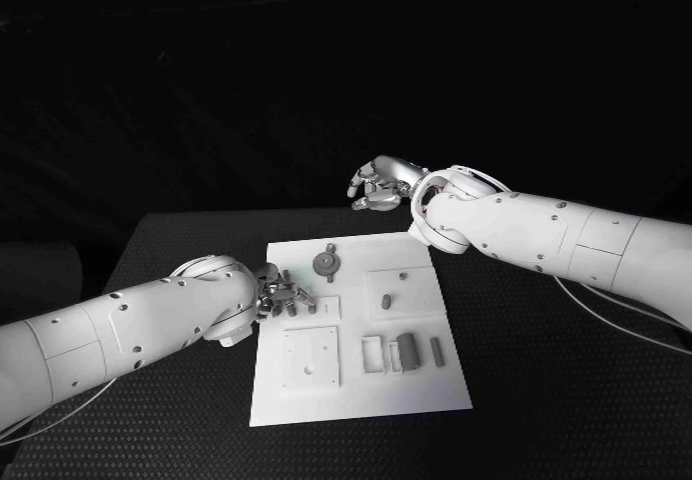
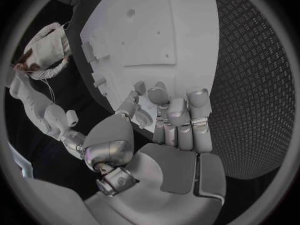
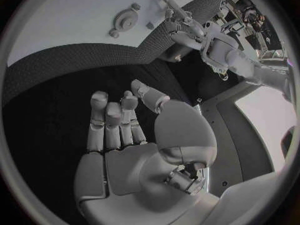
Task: Assemble the parts on the task board
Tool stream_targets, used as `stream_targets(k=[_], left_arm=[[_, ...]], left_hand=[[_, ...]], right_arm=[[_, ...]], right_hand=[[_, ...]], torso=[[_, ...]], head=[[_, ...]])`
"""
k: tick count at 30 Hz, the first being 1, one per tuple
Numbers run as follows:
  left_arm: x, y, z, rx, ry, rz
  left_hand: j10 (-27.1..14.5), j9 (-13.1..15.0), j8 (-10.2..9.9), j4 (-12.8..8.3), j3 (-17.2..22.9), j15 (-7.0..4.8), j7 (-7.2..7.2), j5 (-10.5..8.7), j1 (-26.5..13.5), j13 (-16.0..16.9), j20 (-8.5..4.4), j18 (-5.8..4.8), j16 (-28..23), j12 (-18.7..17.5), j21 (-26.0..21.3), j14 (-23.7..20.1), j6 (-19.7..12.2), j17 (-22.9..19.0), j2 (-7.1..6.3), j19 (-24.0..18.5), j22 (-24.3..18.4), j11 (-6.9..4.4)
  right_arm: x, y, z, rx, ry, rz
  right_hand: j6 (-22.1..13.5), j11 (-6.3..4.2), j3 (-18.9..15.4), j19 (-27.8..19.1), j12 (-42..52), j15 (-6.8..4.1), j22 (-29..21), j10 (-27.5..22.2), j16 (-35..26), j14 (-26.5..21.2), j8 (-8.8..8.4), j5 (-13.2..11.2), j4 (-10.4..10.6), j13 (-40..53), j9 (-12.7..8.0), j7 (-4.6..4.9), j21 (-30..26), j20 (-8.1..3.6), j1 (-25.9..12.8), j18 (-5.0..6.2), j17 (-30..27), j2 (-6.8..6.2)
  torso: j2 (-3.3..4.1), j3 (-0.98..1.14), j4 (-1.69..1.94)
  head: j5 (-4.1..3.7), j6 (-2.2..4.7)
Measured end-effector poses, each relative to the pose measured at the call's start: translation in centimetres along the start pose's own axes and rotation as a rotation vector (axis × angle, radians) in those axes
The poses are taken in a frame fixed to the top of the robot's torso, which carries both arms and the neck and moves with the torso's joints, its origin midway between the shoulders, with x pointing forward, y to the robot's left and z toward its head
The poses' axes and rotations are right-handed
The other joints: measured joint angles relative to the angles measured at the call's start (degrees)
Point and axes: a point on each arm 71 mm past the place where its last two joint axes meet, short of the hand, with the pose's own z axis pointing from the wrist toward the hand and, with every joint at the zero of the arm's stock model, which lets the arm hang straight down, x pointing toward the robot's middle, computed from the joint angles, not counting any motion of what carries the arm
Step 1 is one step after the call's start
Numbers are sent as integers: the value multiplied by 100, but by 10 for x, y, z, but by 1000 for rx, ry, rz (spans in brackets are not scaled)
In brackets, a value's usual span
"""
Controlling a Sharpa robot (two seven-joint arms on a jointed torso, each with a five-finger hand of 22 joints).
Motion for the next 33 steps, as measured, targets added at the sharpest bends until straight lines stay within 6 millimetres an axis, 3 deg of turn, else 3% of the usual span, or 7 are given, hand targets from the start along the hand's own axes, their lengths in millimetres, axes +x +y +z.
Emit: stream_targets(k=[6, 13, 17, 18, 21, 25, 33], left_arm=[[-14, 2, -6, 15, 5, -77], [-44, 2, -15, 41, -27, -148], [-65, 11, -17, 23, -58, -169], [-71, 13, -17, 16, -66, -172], [-85, 22, -16, -11, -84, -177], [-90, 28, -10, -38, -93, -159], [-96, 21, 3, -69, -117, -83]], left_hand=[[-86, -19, -64, 7, -96, 31, 67, 0, 114, -47, -8, 1, 0, -15, -72, -98, -109, -67, 36, -94, 0, 19], [-254, -66, -168, 17, -205, 99, 171, 0, 252, -112, 30, -1, -111, -112, -204, -264, -264, -170, -55, -257, -1, 68], [-568, -102, -274, 20, -209, 209, 272, 0, 410, -270, 118, -4, -402, -373, -455, -556, -429, -341, 19, -546, -33, 195], [-692, -115, -312, 32, -187, 275, 321, 0, 483, -377, 176, -5, -571, -535, -606, -674, -520, -440, 30, -669, -108, 274], [-948, -121, -332, 68, 87, 402, 424, 0, 601, -623, 296, -7, -939, -909, -925, -896, -646, -634, -43, -889, -287, 409], [-1068, -133, -413, 97, 446, 533, 539, 0, 692, -871, 385, -7, -1256, -1270, -1204, -1028, -820, -787, -74, -1019, -459, 513], [-1202, -156, -511, 69, 581, 673, 669, 0, 688, -1039, 470, -14, -1488, -1554, -1421, -1209, -1072, -874, -78, -1166, -565, 643]], right_arm=[[-1, -2, 0, 4, -1, 0], [-2, -5, -1, 12, -4, -1], [-3, -6, -1, 15, -6, -1], [-3, -6, -1, 15, -6, -1], [-3, -6, -1, 15, -6, 0], [-3, -6, -1, 16, -6, 0], [-3, -6, 0, 16, -6, 1]], right_hand=[[0, 0, 0, -20, 0, 1, 0, 0, 0, 0, 0, 0, 0, 0, 2, 0, 0, 20, 0, 1, 0, 0], [0, 0, 0, -20, 0, 3, 0, 0, 0, 1, 0, 0, 0, -1, 2, 0, 0, 20, 0, 2, -1, 0], [0, 0, 0, -20, 0, -3, 0, 0, 0, 23, 0, 0, 0, -1, 2, 0, 0, 20, 0, 2, -1, 0], [0, 0, 0, -20, 0, -3, 0, 0, 0, 23, 0, 0, 0, -1, 2, 0, 0, 20, 0, 3, -1, 0], [0, 0, 0, -20, 0, -3, 0, 0, 0, 24, 0, 0, 0, -1, 2, 0, 0, 20, 0, 3, -1, 0], [0, 0, 0, -20, 0, -2, 0, 0, 0, 24, 0, 0, 0, -1, 1, 0, 0, 20, 0, 3, -1, 0], [0, 0, 0, -20, 0, -6, 0, 0, 0, 18, 0, 0, 0, 4, 1, 0, 0, 20, 0, 3, -1, 0]], torso=[[-2, 0, 1], [-6, 0, 1], [-9, 0, 1], [-9, 0, 1], [-10, 0, 1], [-8, 0, 1], [2, 0, -3]], head=[[4, 30], [16, 83], [20, 110], [22, 114], [24, 135], [31, 159], [36, 175]])
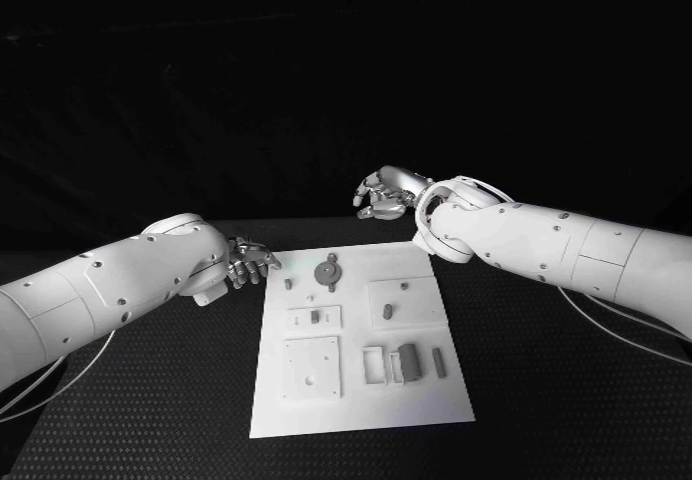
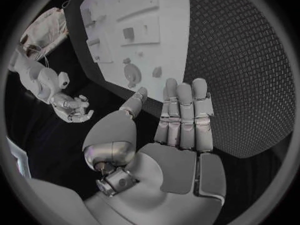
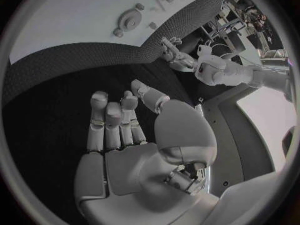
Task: Assemble the parts on the task board
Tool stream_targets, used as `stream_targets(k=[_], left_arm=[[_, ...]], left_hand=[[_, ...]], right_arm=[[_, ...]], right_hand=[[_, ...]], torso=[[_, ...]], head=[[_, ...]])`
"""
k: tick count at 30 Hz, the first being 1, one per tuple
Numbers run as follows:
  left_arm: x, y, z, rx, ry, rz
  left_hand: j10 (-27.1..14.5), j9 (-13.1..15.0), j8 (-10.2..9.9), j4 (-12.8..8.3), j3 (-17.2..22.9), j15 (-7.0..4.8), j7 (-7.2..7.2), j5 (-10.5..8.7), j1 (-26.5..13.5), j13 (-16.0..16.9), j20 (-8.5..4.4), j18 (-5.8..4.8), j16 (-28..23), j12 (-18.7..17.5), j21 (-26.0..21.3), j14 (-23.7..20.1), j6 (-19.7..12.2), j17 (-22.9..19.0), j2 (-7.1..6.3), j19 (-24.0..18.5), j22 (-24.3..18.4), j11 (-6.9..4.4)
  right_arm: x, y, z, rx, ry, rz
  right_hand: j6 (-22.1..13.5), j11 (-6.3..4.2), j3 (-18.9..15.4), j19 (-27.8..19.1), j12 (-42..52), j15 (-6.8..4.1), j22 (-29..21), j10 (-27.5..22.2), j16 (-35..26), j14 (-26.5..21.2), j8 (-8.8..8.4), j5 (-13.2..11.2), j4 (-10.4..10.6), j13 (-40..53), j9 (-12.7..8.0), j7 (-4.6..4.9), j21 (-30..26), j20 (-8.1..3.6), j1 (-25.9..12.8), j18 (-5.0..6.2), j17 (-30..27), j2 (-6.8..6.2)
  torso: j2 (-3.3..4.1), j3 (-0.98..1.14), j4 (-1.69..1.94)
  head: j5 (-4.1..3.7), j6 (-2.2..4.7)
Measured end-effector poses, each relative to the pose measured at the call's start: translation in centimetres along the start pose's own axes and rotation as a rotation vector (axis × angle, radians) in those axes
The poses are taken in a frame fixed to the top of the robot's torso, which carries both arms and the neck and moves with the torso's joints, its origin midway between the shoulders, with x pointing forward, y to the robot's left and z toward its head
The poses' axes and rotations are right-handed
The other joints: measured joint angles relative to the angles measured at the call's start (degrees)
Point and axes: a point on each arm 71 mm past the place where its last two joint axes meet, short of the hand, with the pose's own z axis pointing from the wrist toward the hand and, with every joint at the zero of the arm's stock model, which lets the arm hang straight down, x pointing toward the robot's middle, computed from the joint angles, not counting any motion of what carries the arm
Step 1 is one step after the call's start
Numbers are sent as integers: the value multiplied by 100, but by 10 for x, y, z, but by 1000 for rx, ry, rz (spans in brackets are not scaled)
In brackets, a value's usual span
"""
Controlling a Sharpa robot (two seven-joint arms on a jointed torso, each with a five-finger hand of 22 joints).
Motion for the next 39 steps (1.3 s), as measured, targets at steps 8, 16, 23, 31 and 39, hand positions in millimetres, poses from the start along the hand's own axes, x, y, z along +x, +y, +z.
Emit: stream_targets(k=[8, 16, 23, 31, 39], left_arm=[[8, -4, 13, -25, 9, 45], [17, -2, 22, -42, 27, 61], [26, -8, 25, -25, 51, 63], [29, -16, 25, -1, 62, 52], [29, -17, 26, 1, 65, 45]], left_hand=[[-62, -20, -106, 39, 39, 63, 62, 0, -95, -43, 61, -37, -40, -61, -66, -63, -184, 0, -95, -60, -1, 61], [-81, -29, -154, 83, 28, 82, 73, 0, -194, -53, 82, -47, -63, -89, -88, -122, -255, 23, -194, -81, 14, 80], [-81, -56, -219, 175, 14, 82, 66, 0, -327, -54, 85, -47, -63, -89, -88, -122, -286, 41, -226, -83, 38, 80], [-81, -72, -220, 207, 46, 82, 88, 0, -359, -59, 93, -47, -63, -89, -88, -122, -342, 49, -194, -91, 53, 80], [-80, -77, -220, 187, 66, 82, 94, 0, -311, -58, 94, -47, -63, -89, -88, -122, -352, 69, -146, -91, 88, 81]], right_arm=[[1, 2, 1, -4, 1, 1], [3, 5, 3, -7, 3, 3], [3, 5, 3, -8, 3, 3], [4, 6, 4, -10, 4, 4], [4, 7, 5, -11, 4, 4]], right_hand=[[0, 0, 0, 0, 0, -9, 0, 0, 0, -10, -20, 0, 0, 0, 0, 0, 0, 0, 0, 0, 0, 0], [0, 0, 0, 0, 0, -7, 0, 0, 0, -10, -20, 0, 0, -1, -1, 0, 0, 0, 0, 0, 0, 0], [0, 0, 0, 0, 0, -5, 0, 0, 0, -9, -20, 0, 0, -1, -1, 0, 0, 0, 0, 1, 0, 0], [0, 0, 0, 0, 0, -3, 0, 0, 0, -9, -20, 0, 0, -2, -1, 0, 0, 0, 0, 1, 5, 0], [0, 0, 0, 0, 0, 1, 0, 0, 0, -11, -20, 0, 0, -2, 2, 0, 0, 0, 0, 2, 5, 0]], torso=[[3, 3, -3], [4, 6, -5], [4, 7, -5], [-1, 6, -3], [-2, 4, 0]], head=[[-1, 8], [-37, 1], [-63, -9], [-73, -17], [-82, -20]])
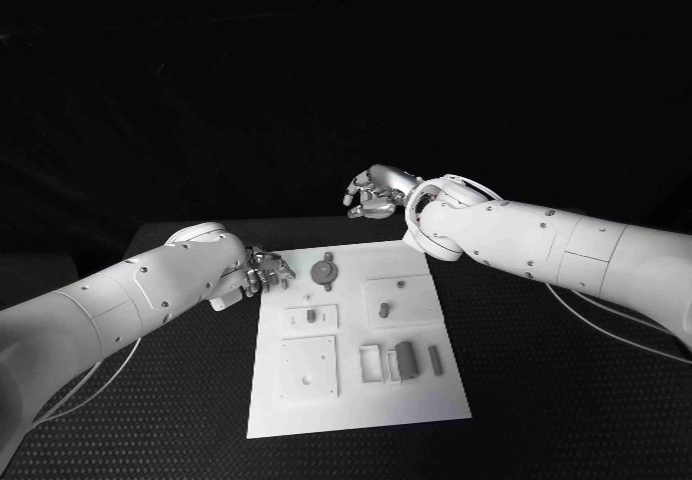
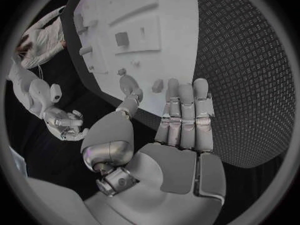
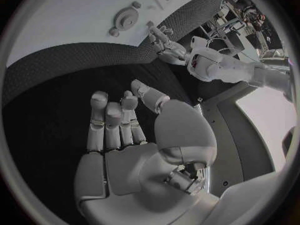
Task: Assemble the parts on the task board
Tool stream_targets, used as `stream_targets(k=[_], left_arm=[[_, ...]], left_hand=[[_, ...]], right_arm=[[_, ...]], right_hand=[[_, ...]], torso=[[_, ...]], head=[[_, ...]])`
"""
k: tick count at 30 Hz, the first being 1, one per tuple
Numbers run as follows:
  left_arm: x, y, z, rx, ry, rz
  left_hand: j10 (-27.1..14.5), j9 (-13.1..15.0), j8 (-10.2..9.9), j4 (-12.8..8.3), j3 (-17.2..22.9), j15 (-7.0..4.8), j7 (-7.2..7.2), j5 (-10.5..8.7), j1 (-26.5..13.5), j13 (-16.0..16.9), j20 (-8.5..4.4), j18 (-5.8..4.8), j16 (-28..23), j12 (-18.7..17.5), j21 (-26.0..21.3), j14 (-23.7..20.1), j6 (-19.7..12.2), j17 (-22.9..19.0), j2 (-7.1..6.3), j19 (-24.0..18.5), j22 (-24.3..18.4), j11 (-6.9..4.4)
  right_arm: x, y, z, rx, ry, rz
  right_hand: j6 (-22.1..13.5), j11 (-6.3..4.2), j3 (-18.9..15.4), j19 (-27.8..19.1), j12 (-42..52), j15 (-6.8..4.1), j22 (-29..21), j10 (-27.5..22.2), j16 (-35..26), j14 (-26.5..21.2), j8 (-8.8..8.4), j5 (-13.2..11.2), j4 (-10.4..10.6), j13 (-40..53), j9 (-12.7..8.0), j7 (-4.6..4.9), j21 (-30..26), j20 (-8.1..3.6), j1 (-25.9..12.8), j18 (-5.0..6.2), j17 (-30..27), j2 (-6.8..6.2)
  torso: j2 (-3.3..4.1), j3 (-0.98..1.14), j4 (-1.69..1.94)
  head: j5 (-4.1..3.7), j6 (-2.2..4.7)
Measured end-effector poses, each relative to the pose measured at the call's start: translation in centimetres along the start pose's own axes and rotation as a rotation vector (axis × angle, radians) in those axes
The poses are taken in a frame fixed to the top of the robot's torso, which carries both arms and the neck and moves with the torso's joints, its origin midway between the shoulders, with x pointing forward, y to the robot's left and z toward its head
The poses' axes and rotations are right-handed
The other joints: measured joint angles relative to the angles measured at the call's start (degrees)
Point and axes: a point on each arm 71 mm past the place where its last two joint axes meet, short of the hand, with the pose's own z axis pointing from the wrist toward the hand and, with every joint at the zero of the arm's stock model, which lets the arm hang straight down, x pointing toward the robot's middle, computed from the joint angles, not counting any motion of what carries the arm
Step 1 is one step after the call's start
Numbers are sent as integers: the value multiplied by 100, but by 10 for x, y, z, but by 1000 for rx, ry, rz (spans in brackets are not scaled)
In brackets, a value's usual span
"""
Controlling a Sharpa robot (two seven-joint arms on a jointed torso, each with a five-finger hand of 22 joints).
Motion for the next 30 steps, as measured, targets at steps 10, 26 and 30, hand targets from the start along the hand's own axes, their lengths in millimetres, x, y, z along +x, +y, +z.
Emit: stream_targets(k=[10, 26, 30], left_arm=[[5, -1, 4, -3, 9, -4], [5, 1, 6, 0, 6, -10], [5, 2, 6, -1, 8, -16]], left_hand=[[24, 21, 44, -106, 106, 1, -19, 0, 172, 0, 1, 0, 0, 0, 0, 2, 159, 18, 233, 1, 43, 24], [87, -4, 68, -193, 129, -19, -44, 0, 313, -11, 3, 2, 0, -22, 0, 24, 306, 43, 480, 2, 91, -39], [87, -3, 71, -227, 163, -12, -63, 0, 437, -21, 3, 3, 0, -48, 0, 31, 326, 46, 604, 2, 104, -39]], right_arm=[[1, 2, 1, -3, 2, 1], [2, 3, 1, -5, 3, 1], [2, 3, 2, -5, 4, 1]], right_hand=[[0, 0, 0, 0, 0, 13, 0, 0, 0, 4, 0, 0, 0, 0, 2, 0, 0, 0, 0, 0, 0, 0], [0, 0, 0, 0, 0, 15, 0, 0, 0, 5, 0, 0, 0, 4, 1, 0, 0, 0, 0, 1, -1, 0], [0, 0, 0, 0, 0, 16, 0, 0, 0, 6, 0, 0, 0, 4, 1, 0, 0, 0, 0, 1, -1, 0]], torso=[[1, 1, -3], [1, 2, 0], [1, 2, 0]], head=[[-14, -1], [-38, -6], [-38, -12]])
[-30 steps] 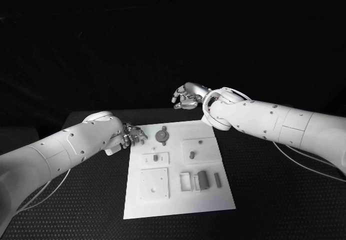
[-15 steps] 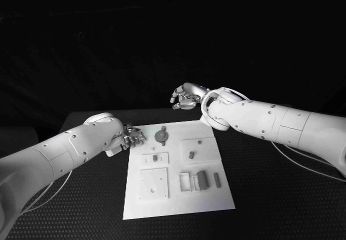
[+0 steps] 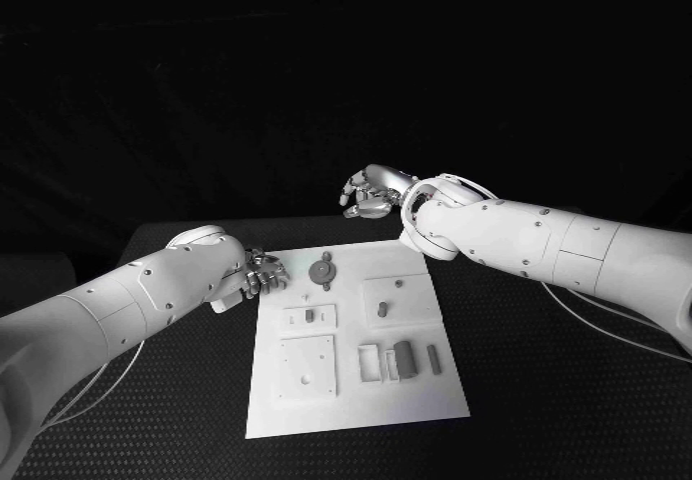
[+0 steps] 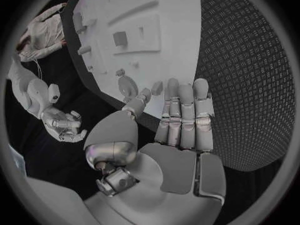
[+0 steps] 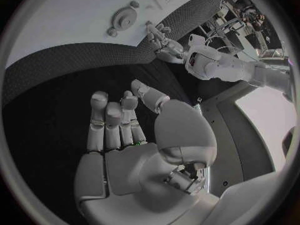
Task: Assemble the parts on the task board
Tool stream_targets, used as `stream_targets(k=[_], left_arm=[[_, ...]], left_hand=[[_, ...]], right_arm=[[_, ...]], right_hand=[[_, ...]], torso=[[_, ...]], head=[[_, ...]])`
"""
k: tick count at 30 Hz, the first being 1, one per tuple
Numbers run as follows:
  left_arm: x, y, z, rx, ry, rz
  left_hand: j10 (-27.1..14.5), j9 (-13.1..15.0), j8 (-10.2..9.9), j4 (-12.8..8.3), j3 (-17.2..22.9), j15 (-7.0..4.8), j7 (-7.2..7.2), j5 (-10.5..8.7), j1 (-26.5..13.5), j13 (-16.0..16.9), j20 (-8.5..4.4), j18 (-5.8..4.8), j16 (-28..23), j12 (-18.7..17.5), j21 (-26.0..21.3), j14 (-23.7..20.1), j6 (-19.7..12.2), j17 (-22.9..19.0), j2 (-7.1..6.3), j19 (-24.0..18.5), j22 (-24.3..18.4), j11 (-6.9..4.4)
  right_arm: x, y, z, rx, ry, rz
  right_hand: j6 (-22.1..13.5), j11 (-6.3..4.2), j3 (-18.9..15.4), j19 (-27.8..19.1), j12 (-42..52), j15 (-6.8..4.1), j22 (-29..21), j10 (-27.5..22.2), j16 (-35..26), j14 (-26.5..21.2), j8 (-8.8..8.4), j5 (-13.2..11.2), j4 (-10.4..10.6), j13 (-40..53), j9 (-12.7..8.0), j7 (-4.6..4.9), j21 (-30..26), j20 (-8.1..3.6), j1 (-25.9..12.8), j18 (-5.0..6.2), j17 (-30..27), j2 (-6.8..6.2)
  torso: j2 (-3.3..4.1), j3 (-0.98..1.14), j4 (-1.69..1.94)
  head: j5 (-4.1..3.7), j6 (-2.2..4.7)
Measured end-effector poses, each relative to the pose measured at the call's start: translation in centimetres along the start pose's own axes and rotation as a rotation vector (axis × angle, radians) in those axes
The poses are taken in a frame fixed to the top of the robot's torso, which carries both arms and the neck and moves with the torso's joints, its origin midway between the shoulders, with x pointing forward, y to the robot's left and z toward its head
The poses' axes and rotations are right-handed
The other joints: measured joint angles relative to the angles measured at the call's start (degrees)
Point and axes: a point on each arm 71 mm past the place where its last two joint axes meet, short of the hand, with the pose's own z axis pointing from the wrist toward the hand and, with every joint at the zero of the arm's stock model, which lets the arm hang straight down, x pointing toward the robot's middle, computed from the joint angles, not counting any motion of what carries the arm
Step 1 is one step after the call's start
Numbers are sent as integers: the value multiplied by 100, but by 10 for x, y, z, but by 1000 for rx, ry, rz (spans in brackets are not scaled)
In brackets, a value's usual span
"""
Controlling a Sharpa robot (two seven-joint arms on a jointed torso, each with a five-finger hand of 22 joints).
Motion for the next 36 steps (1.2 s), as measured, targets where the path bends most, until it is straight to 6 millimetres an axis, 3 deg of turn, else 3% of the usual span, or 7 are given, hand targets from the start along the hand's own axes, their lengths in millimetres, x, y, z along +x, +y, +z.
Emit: stream_targets(k=[11, 21, 29, 36], left_arm=[[1, 2, 1, -3, 6, -14], [3, 1, 0, 3, 14, -17], [2, 7, -1, -2, 15, -23], [5, 15, -5, 3, 25, -39]], left_hand=[[50, 5, 64, -7, 136, -19, -42, 0, 370, -15, -2, 7, 0, -22, 0, 20, 123, 19, 143, 5, 32, -11], [185, 42, 270, -16, 254, -41, -146, -21, 590, -10, -46, 5, 3, -22, -23, 105, 370, 69, 253, 85, 87, -81], [377, 46, 439, -17, 254, -121, -216, -23, 733, 47, -107, 3, 134, 67, 67, 248, 500, 163, 307, 229, 182, -157], [440, 46, 455, -17, 253, -143, -245, -46, 788, 62, -140, -8, 175, 94, 111, 328, 530, 200, 313, 282, 240, -175]], right_arm=[[0, 0, 0, 1, 1, 0], [0, -1, 0, 2, 1, 0], [-1, -3, -1, 5, 0, 0], [-2, -5, -2, 9, -1, -1]], right_hand=[[0, 0, 0, 0, 0, -12, 0, 0, 0, -15, 0, 0, 0, -1, 5, 0, 0, 0, 0, 0, 0, 0], [0, 0, -17, 0, 0, -27, 0, 0, 0, 0, 0, 0, 17, -1, 4, 0, 0, 0, 0, 0, 5, 0], [0, 0, -16, 0, 0, -25, 0, 0, 0, 0, 0, 0, 17, 3, 4, 0, 0, 0, 0, 0, 5, 0], [0, 0, -16, 0, 0, -23, 0, 0, 0, 0, 0, 0, 16, 4, 4, 0, 0, 0, 0, 0, 4, 0]], torso=[[-3, -3, 4], [-2, -6, 4], [-2, -6, 4], [-4, -6, 5]], head=[[-2, -7], [-3, -19], [1, -27], [4, -28]])
